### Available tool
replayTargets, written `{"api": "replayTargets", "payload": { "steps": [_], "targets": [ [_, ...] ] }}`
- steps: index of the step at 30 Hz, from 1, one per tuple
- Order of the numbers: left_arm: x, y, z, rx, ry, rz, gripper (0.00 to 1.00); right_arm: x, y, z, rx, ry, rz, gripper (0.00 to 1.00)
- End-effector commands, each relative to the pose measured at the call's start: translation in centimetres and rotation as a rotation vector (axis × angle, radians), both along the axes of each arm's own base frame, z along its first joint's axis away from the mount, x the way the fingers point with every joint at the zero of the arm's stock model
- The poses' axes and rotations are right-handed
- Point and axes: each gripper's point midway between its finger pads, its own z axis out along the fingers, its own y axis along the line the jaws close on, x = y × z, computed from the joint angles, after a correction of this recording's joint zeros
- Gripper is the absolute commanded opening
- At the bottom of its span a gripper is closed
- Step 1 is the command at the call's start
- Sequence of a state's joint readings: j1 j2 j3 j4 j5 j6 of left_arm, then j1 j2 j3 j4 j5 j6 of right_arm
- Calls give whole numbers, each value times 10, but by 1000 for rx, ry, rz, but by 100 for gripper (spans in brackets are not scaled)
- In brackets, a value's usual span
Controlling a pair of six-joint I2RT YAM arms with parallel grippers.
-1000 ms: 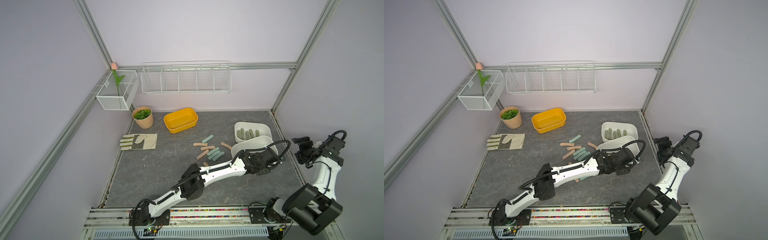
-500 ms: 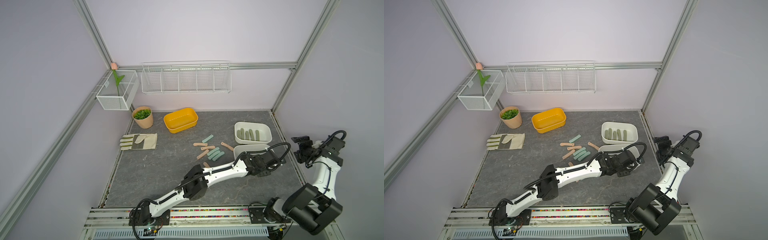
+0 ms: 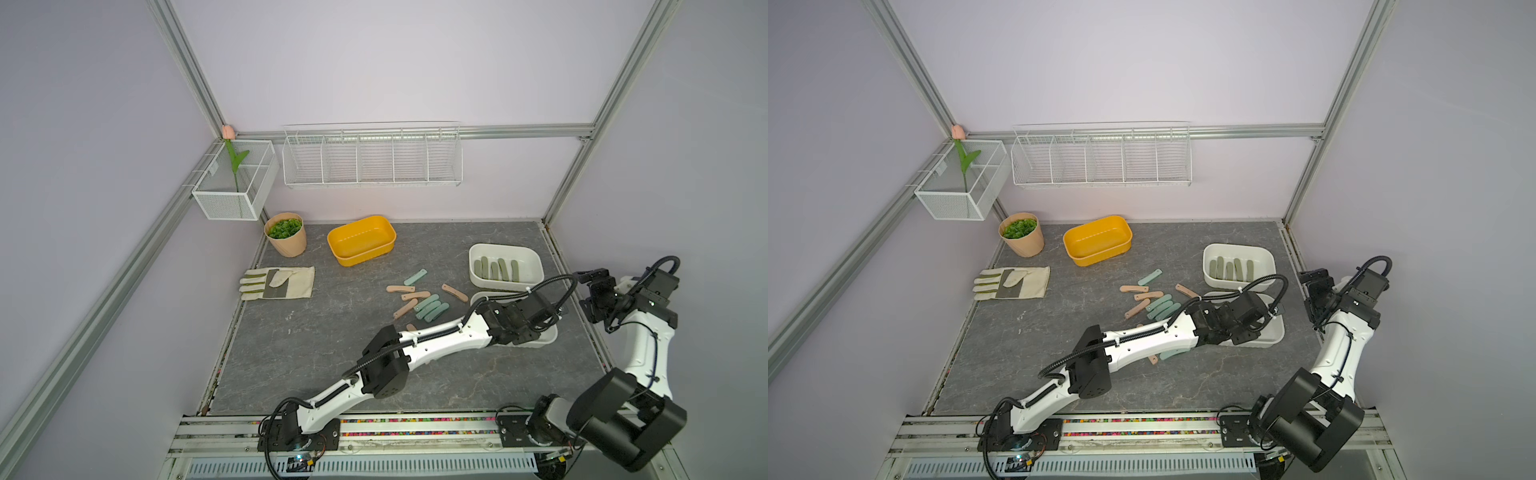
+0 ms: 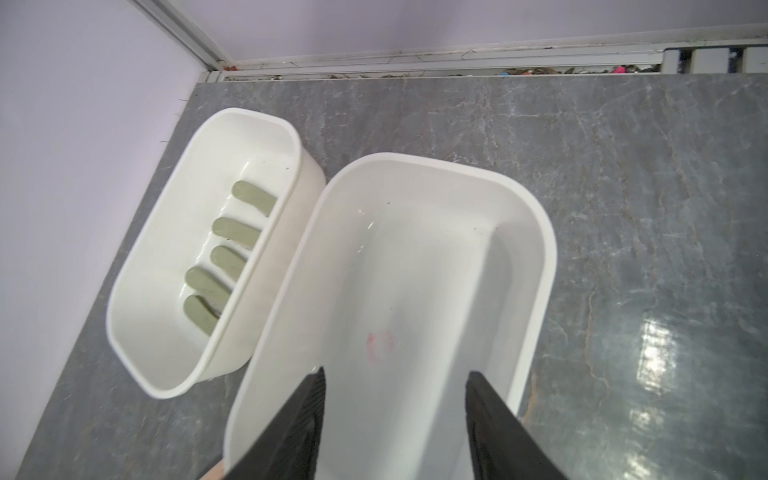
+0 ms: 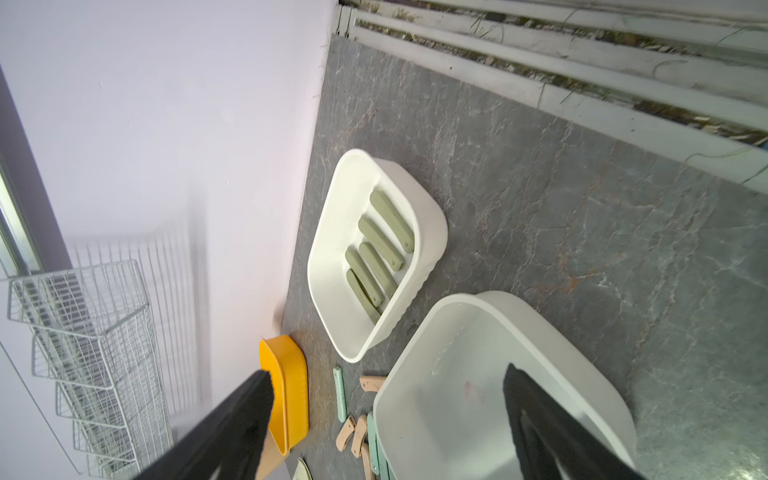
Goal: Place the fruit knives into the storage box by color
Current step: Place the storage box at the center of the board, then move the storage box to the center of the board.
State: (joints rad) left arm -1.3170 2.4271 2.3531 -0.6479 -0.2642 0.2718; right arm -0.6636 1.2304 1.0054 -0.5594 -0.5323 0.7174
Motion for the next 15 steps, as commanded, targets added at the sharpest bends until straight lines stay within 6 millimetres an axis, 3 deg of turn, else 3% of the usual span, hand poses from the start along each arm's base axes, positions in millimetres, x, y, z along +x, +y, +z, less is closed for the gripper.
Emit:
{"api": "replayTargets", "payload": {
  "steps": [1, 8, 10, 15],
  "targets": [
    [28, 25, 87, -204, -11, 111, 59, 8, 23, 9, -28, -31, 94, 90],
    [69, 102, 129, -367, 10, 303, 64, 11, 88, 2, -84, 3, 308, 90],
    [82, 131, 134, -408, 26, 375, 65, 7, 113, -1, -121, 20, 389, 90],
    [114, 220, 123, -522, 129, 579, 68, -17, 175, -16, -239, 75, 597, 91]
  ]
}}
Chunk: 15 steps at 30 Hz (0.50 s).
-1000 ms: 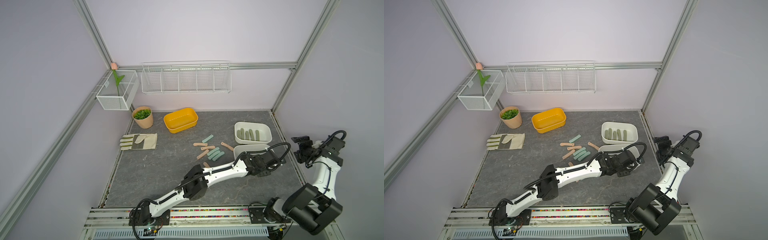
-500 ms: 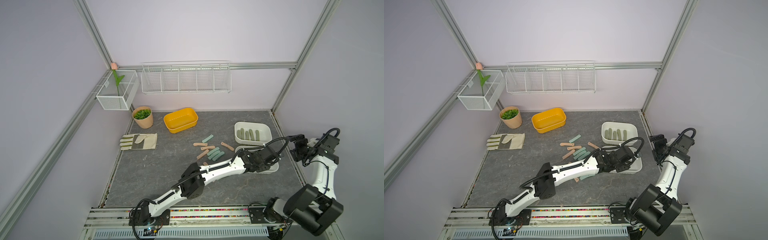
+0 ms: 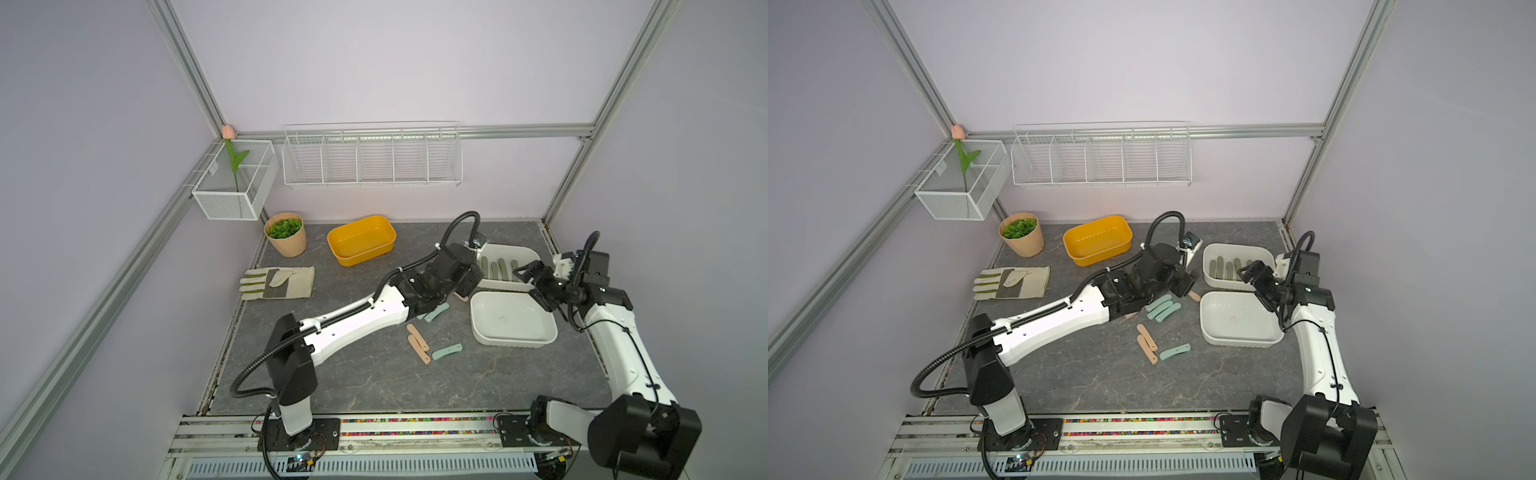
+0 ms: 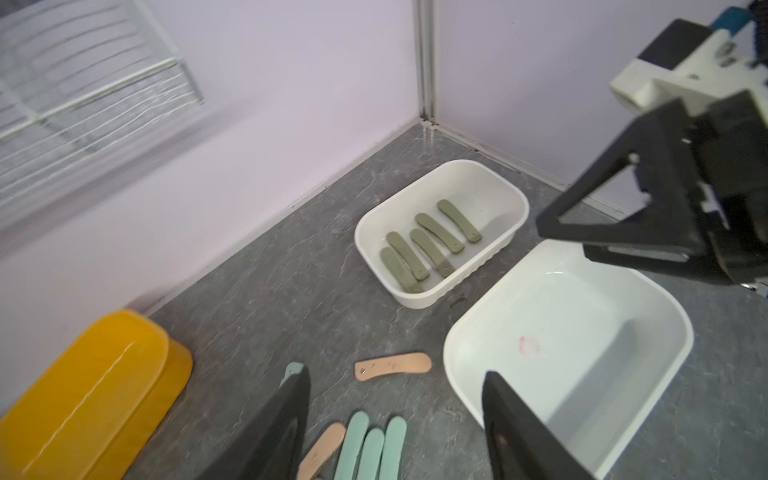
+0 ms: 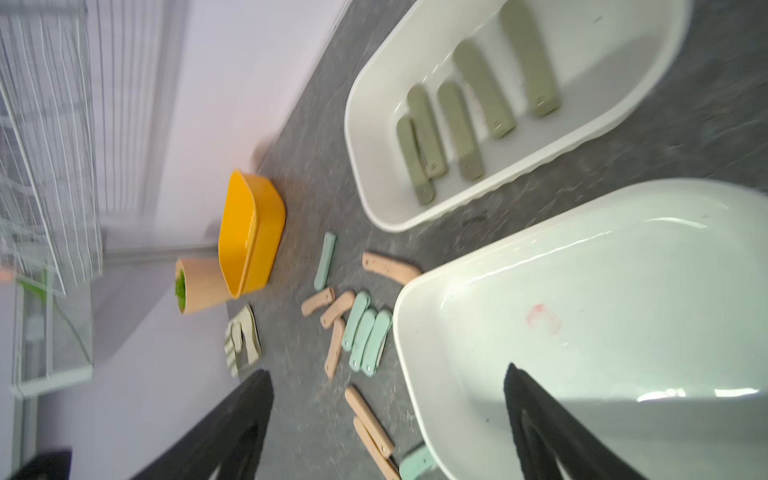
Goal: Place the fruit knives into the storage box by color
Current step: Move the storage box to the center of the board.
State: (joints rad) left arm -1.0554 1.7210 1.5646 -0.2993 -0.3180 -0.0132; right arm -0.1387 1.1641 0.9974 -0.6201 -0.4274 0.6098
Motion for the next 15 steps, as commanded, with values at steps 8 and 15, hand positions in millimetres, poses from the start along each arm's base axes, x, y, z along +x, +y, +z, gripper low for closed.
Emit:
{"api": "replayTargets", "payload": {
  "steps": [8, 15],
  "targets": [
    [29, 144, -12, -238, 123, 327, 77, -93, 81, -48, -243, 107, 293, 92],
    [39, 195, -23, -279, 175, 445, 91, -152, 84, -85, -322, 209, 326, 93]
  ]
}}
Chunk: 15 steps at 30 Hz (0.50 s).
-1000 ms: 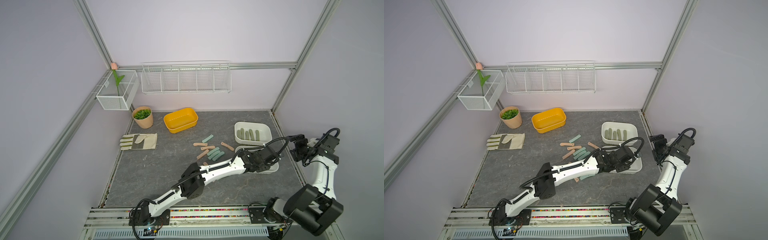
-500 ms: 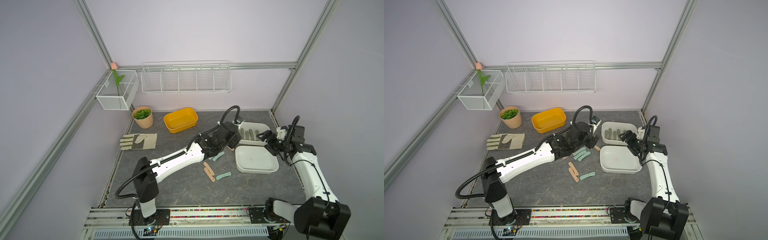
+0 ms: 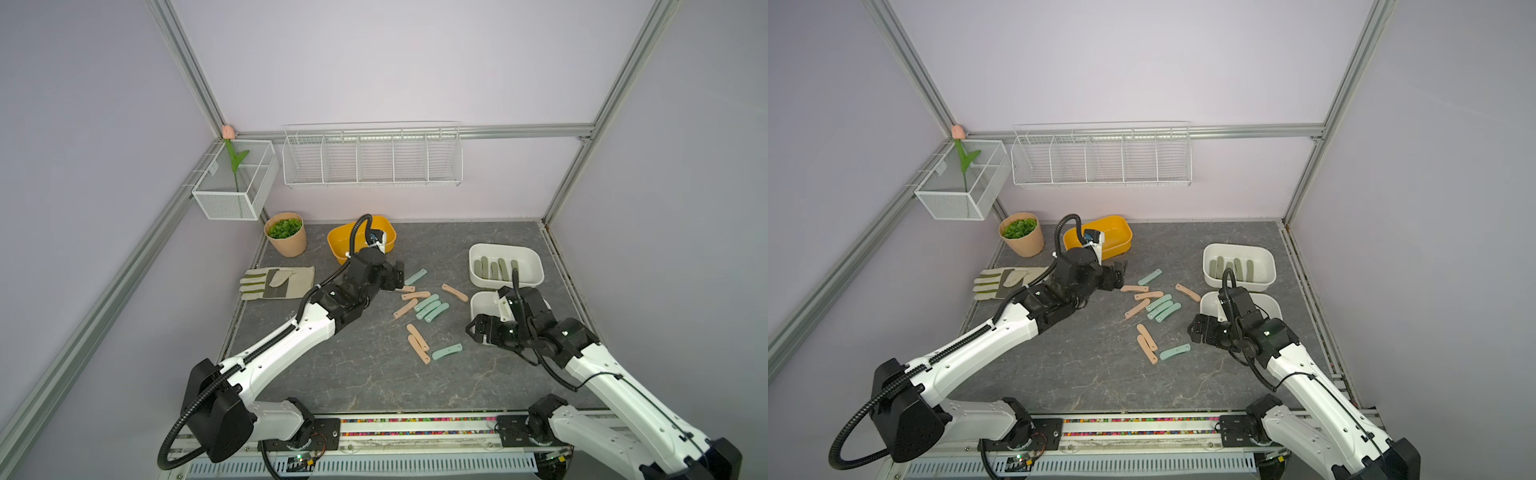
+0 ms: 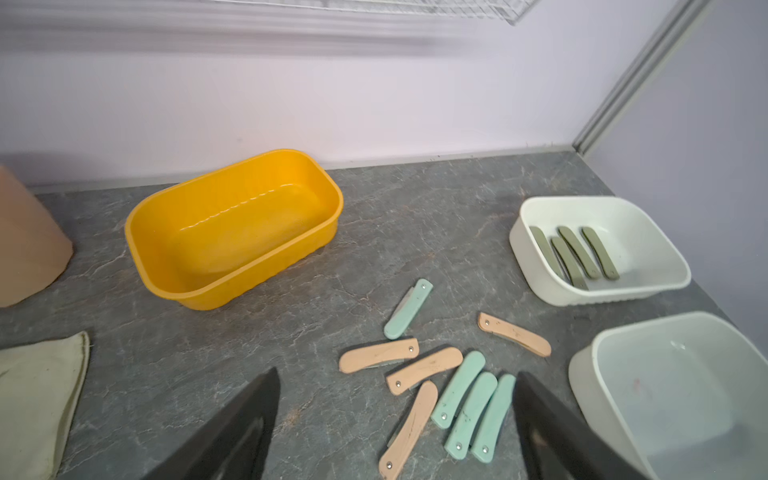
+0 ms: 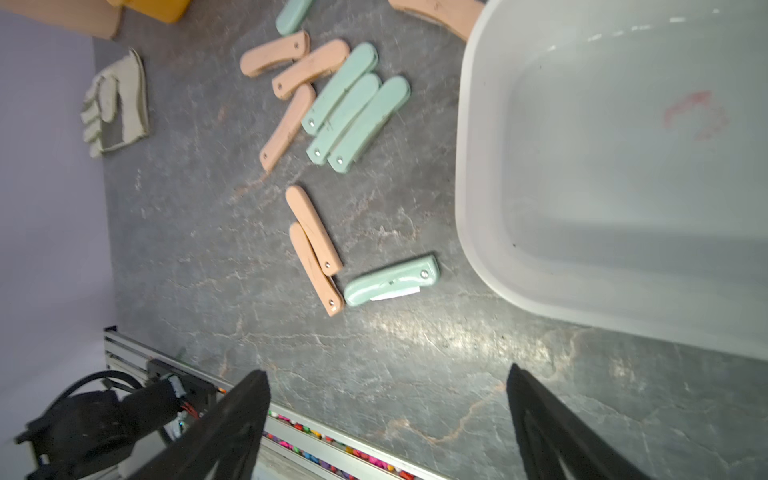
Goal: Place the fruit knives into the storage box by color
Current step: Move the storage box to the center of the board.
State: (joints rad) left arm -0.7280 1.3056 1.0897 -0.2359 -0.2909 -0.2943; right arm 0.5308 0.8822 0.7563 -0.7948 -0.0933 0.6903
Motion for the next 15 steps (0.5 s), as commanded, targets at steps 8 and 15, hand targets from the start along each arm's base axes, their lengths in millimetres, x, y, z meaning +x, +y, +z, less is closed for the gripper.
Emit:
{"api": "replayTargets", "payload": {
  "steps": [8, 15],
  "targets": [
    [5, 5, -6, -53, 36, 17, 92, -35, -53, -57, -231, 118, -166, 89],
    [5, 5, -4, -43, 34, 14, 93, -22, -71, -73, -257, 138, -196, 90]
  ]
}}
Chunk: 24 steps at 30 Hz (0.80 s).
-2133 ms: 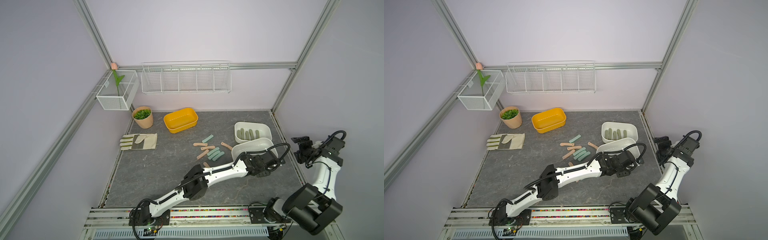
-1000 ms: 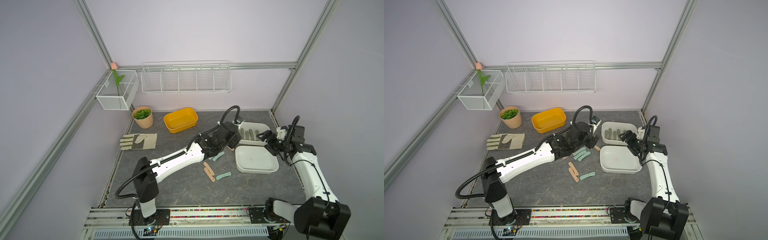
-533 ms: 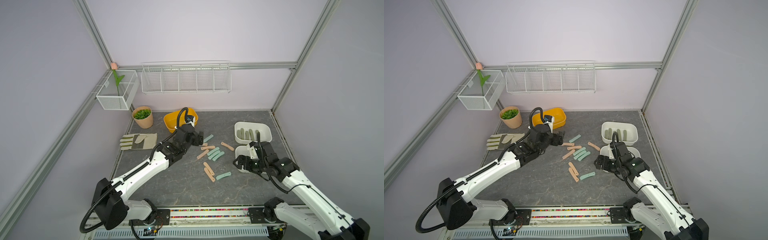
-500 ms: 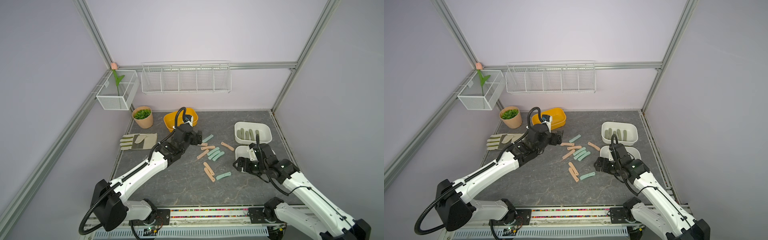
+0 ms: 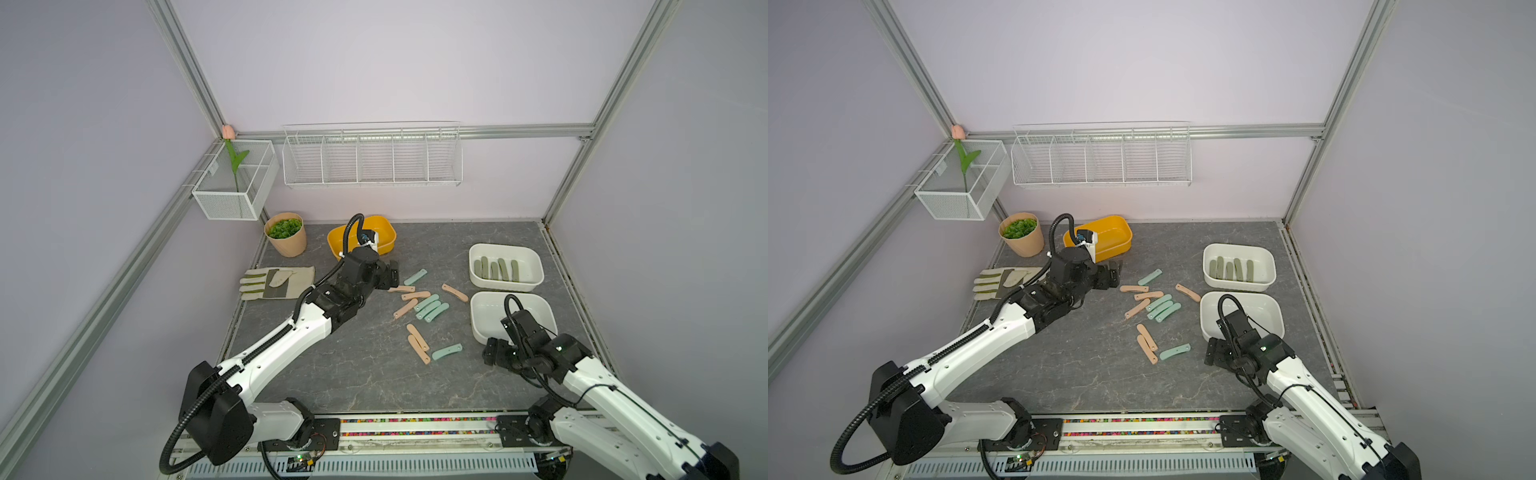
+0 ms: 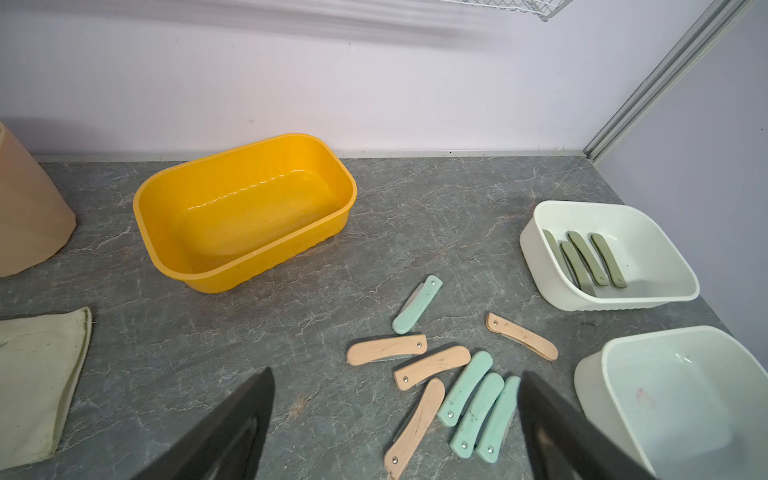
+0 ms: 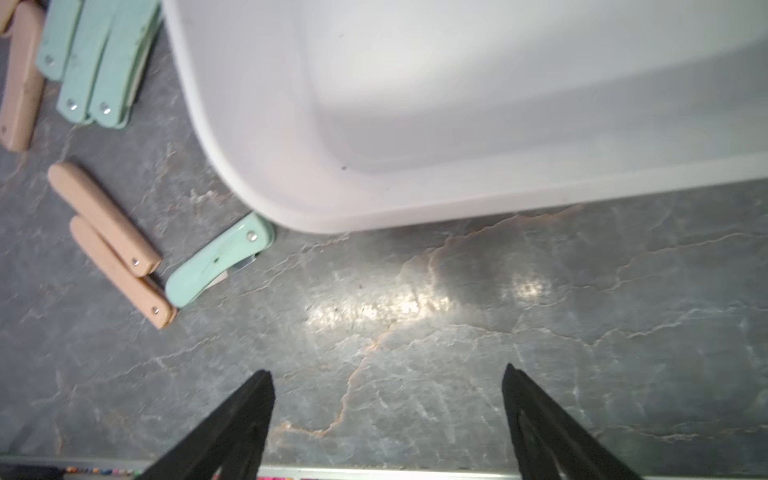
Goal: Place the fruit knives into the storage box by color
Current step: Move the storage box to the center of the board.
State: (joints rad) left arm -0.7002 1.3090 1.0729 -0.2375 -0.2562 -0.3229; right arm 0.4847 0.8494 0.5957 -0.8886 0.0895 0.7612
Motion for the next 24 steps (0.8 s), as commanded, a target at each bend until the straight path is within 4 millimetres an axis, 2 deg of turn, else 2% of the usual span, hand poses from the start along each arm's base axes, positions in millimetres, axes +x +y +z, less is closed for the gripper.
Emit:
{"api": "replayTargets", "payload": {
  "steps": [1, 6, 16, 24],
  "targets": [
    [2, 0, 7, -22, -3, 6, 93, 6, -11, -11, -27, 11, -3, 91],
    [2, 2, 9, -22, -10, 10, 93, 15, -14, -20, -40, 51, 4, 94],
    [2, 2, 15, -26, -13, 9, 93, 40, -27, -22, -115, 52, -23, 100],
    [-2, 7, 18, -25, -17, 14, 93, 60, -36, -25, -126, 58, -46, 99]
  ]
}}
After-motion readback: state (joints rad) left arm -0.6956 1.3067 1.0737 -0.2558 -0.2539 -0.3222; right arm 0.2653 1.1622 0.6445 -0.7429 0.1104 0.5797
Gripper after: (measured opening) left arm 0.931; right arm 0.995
